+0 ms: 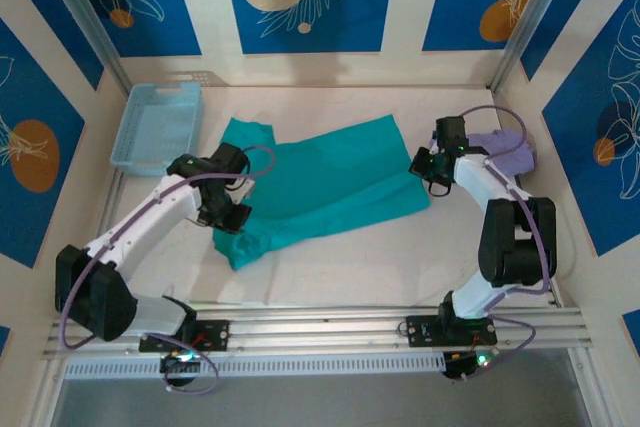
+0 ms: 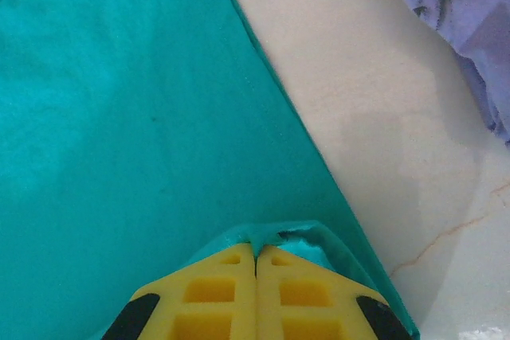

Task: Fold the inside-out t-shirt

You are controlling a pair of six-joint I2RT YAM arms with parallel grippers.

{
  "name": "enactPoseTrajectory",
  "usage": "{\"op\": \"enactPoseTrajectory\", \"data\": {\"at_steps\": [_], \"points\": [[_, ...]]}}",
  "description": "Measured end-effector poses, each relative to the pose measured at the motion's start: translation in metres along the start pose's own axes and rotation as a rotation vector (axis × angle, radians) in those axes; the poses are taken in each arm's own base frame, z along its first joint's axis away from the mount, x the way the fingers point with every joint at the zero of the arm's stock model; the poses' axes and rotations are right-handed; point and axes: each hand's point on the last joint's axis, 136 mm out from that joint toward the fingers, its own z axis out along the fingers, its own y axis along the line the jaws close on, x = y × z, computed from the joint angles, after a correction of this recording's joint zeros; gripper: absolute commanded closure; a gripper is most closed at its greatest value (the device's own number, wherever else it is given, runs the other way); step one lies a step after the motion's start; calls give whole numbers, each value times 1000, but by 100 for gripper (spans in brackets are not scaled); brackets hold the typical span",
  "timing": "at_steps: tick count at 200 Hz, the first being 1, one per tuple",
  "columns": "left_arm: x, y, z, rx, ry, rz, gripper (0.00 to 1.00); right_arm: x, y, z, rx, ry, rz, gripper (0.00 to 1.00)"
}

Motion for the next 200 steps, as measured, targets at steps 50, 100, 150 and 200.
{"op": "enactPoseTrajectory", "data": {"at_steps": [50,100,150,200], "points": [[-62,27,17,-83,-11,-58,81,-3,-11,23,71,28,-9,97],[-108,76,46,-245,40,-126,57,-28,-5,44,92,34,-37,64],[-87,58,16,-193,-125,-188,50,-3,27,-10,21,-16,-125,61],[-27,22,50,19,-149,-304,47,81,101,-3,-237,204,-217,64]]}}
